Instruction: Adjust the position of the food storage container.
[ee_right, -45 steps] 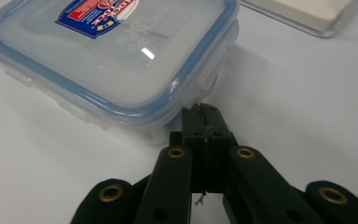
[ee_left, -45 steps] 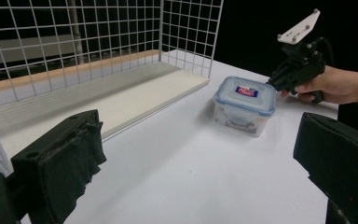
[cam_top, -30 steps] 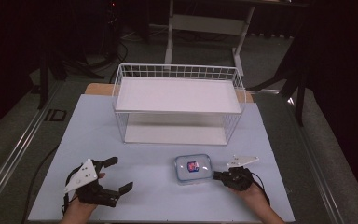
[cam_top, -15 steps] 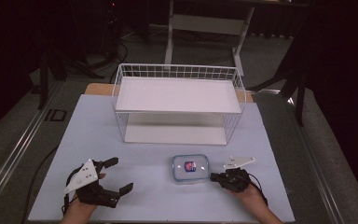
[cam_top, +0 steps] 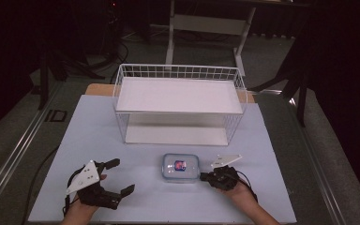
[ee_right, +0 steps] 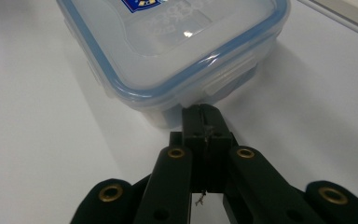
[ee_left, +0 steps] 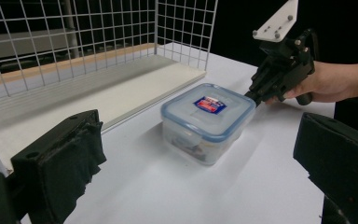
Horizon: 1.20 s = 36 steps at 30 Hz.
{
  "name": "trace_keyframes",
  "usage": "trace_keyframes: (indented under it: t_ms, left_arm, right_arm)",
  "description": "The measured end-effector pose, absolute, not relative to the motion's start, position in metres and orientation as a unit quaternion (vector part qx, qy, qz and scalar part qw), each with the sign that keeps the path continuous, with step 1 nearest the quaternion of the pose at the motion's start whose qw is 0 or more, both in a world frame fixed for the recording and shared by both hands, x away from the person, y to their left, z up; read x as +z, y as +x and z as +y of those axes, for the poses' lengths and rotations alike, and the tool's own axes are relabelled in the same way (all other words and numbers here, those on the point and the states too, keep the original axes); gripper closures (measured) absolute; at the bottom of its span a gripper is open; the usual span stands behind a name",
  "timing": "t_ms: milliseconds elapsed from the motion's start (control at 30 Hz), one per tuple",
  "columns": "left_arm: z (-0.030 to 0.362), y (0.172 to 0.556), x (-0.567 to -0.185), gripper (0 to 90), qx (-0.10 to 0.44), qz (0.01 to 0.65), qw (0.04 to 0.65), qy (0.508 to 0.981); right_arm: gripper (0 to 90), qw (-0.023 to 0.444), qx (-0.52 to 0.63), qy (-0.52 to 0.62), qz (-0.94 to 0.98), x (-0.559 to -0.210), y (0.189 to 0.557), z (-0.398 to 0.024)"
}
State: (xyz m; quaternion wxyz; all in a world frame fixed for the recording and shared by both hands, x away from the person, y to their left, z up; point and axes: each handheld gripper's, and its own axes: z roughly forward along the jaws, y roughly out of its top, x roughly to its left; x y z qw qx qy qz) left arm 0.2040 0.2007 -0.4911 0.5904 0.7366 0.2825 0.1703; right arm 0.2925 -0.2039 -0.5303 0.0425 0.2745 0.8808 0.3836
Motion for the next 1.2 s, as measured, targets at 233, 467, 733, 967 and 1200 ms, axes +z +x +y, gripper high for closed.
trace_keyframes:
  t_ms: [233, 467, 733, 967, 1200]
  left_arm:
    - [0.199, 0.204, -0.491, 2.4, 0.168, 0.281, 0.59, 0.738]
    - [0.199, 0.203, -0.492, 2.3, 0.168, 0.28, 0.589, 0.739]
    - [0.199, 0.202, -0.492, 2.3, 0.168, 0.281, 0.588, 0.74]
    - [0.198, 0.204, -0.493, 2.4, 0.167, 0.285, 0.585, 0.74]
    - [0.197, 0.204, -0.494, 2.4, 0.168, 0.286, 0.58, 0.744]
  right_arm:
    - [90.0, 0.05, 0.379, 0.27, 0.884, -0.533, 0.3, -0.19]
    - [90.0, 0.052, 0.381, 0.27, 0.883, -0.534, 0.307, -0.182]
    - [89.8, 0.068, 0.377, 0.264, 0.885, -0.533, 0.309, -0.181]
    - [84.4, 0.083, 0.397, 0.282, 0.87, -0.513, 0.297, -0.201]
    - [64.8, 0.078, 0.432, 0.286, 0.852, -0.499, 0.281, -0.209]
